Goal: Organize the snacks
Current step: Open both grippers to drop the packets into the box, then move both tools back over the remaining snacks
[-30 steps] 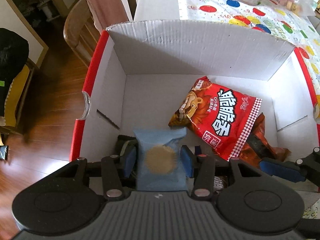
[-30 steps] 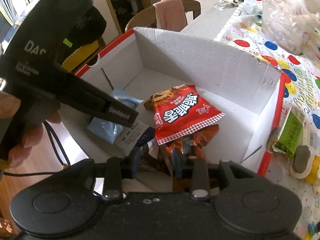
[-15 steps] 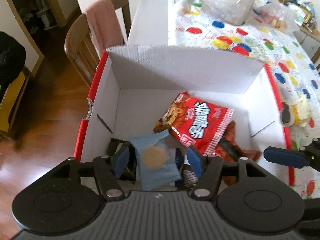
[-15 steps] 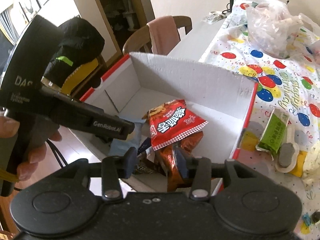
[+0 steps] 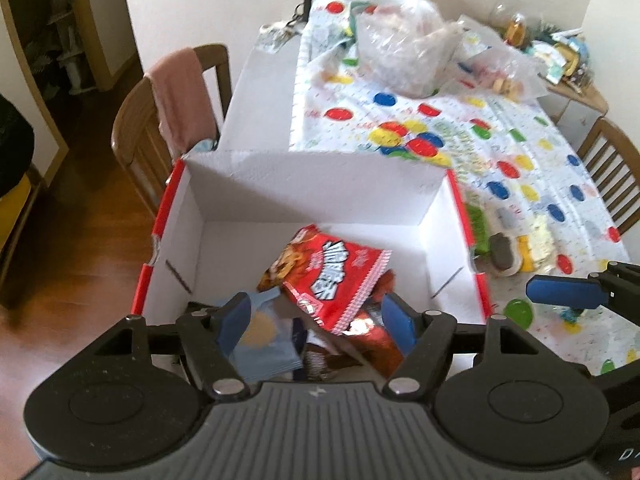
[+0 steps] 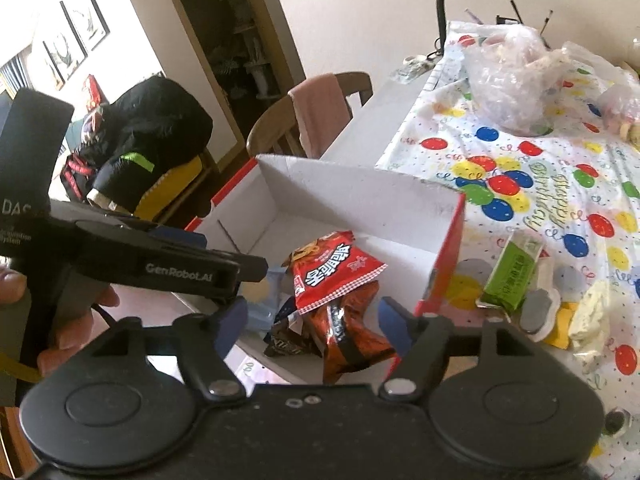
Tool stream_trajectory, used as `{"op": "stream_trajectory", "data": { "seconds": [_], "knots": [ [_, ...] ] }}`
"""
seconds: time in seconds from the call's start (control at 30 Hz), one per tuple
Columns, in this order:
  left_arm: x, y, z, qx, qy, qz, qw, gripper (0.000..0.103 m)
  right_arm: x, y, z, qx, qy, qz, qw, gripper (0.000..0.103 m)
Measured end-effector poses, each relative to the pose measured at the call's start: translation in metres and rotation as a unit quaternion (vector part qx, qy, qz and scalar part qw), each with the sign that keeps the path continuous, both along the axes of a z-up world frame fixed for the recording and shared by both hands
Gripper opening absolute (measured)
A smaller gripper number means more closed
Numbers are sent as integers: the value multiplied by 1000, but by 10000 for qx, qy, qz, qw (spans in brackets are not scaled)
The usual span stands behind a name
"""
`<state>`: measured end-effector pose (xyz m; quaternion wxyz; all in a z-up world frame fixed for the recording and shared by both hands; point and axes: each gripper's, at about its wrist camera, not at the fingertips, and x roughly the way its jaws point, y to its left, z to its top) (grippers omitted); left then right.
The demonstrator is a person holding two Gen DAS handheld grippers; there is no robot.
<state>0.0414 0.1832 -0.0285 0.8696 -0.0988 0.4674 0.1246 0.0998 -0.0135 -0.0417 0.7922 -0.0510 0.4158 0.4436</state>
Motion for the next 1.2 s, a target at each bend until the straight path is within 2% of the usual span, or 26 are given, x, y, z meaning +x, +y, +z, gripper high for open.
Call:
{"op": "stream_trajectory", "data": {
  "seconds": [0.2, 0.27, 0.4, 0.47, 0.7, 0.87, 1.2],
  "knots": [
    [-5, -22, 14, -50, -389, -121, 9992, 77, 4, -29, 12, 196, -85, -180, 9996, 84],
    [-5, -34, 19, -48, -534, -211, 9983, 78, 6, -39, 15, 254, -118, -252, 9993, 85],
    [-1, -55, 24, -91, -766, -347, 9964, 81, 9, -62, 20, 376, -230, -448, 9980, 97],
    [3, -68, 23, -106, -790, -426, 9959, 82, 13, -75, 22, 400, -258, -503, 9976, 98],
    [24, -111, 12, -334, -692, -596, 9953, 82, 25, -126, 19, 66, -595, -724, 9956, 102],
    [37, -139, -1, -378, -525, -648, 9958, 82, 39, -167, 6, -277, -644, -877, 9937, 102],
    [65, -193, -41, -736, 22, -748, 9945, 82, 58, -217, -29, -738, -620, -486, 9942, 100]
  ]
}}
